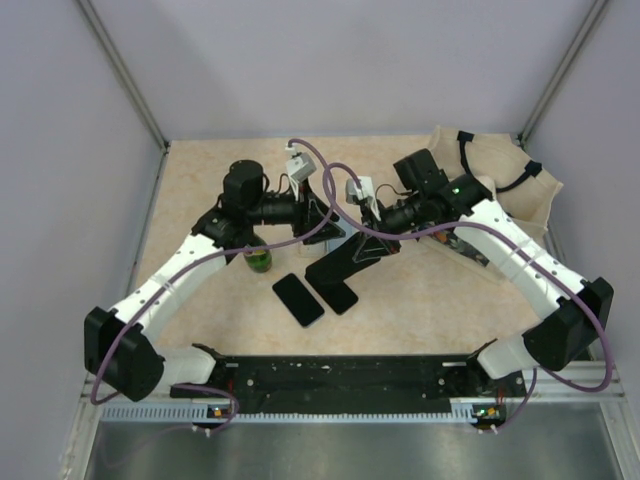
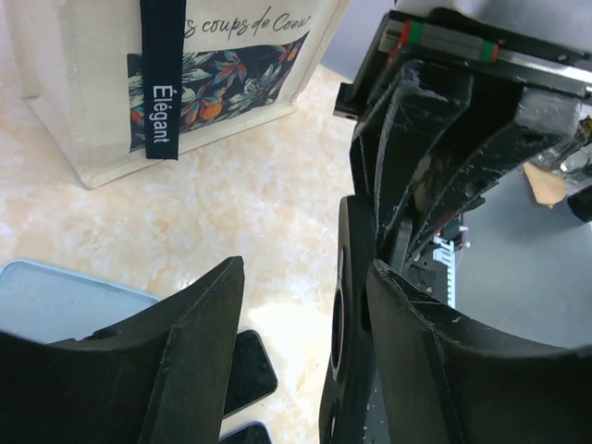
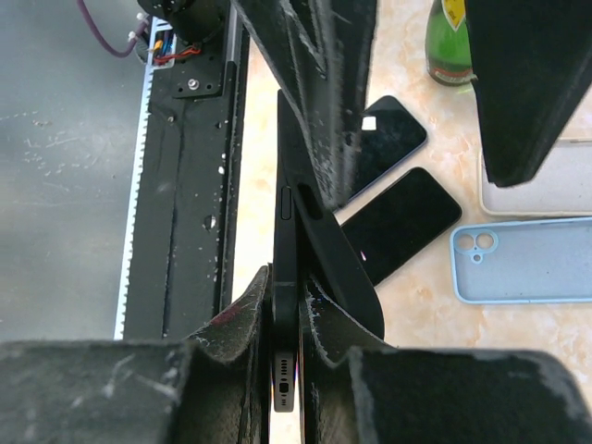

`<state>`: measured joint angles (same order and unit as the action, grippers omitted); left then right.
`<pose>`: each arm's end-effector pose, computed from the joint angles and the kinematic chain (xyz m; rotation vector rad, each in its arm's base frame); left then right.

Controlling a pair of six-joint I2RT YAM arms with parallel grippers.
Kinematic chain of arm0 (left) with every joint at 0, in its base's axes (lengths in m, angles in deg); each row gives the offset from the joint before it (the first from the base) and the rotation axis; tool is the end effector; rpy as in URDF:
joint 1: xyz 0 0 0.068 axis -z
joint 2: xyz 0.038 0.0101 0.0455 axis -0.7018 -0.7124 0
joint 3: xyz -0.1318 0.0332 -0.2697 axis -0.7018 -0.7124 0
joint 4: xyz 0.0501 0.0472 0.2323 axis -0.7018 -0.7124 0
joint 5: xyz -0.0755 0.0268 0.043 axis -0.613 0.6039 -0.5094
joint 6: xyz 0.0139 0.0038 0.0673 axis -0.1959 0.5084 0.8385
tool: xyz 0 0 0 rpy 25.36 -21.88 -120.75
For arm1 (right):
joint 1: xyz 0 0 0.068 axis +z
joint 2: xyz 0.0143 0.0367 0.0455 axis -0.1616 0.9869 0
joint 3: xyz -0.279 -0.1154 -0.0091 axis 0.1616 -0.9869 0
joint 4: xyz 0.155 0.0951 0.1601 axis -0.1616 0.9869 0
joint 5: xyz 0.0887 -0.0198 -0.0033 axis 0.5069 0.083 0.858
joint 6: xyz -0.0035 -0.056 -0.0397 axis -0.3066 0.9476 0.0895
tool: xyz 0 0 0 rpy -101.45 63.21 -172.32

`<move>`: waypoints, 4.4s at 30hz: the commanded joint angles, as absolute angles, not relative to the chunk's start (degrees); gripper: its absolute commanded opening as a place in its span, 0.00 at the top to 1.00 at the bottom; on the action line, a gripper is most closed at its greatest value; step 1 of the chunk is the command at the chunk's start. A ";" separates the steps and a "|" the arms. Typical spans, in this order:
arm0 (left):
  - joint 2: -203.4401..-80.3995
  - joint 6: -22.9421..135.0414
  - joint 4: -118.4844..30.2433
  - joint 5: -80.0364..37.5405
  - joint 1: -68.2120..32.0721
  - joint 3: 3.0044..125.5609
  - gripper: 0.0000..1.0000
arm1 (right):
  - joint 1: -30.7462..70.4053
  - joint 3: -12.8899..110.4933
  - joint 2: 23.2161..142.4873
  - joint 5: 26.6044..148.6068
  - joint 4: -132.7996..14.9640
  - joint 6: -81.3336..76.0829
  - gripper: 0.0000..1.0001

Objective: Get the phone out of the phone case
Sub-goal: Remove the phone case from the phone, then place the phone case at the center of the board.

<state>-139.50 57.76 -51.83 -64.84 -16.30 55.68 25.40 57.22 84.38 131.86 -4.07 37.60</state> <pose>0.2168 -0.1664 0.3891 0.9514 1.6714 -1.2795 0.1960 0.1889 0.3831 -1.5899 1.7026 1.1279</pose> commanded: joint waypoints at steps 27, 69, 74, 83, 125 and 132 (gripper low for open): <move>-142.98 53.13 -41.92 -66.34 -11.96 53.11 0.53 | 25.51 63.61 83.25 137.53 -6.43 37.32 1.00; -148.78 41.79 -30.49 -74.52 -10.55 47.93 1.00 | 27.18 64.05 81.67 131.38 -7.48 37.41 1.00; -147.90 44.87 -36.20 -66.27 -11.96 49.15 1.00 | 27.09 62.38 80.52 132.17 -7.39 37.67 1.00; -148.34 40.30 -35.50 -60.45 -16.80 50.12 1.00 | 27.09 60.88 79.38 133.76 -7.39 37.76 1.00; -171.70 11.12 -11.93 -42.70 -17.67 53.27 1.00 | 9.60 42.51 61.71 120.83 -0.98 36.18 1.00; -181.11 8.57 -16.77 -39.89 -17.15 63.64 1.00 | 7.84 42.78 62.15 121.27 -0.80 36.01 1.00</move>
<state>-177.78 11.62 -16.64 -43.03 -17.46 57.13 9.05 42.05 63.22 118.82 0.80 36.53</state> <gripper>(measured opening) 0.077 0.098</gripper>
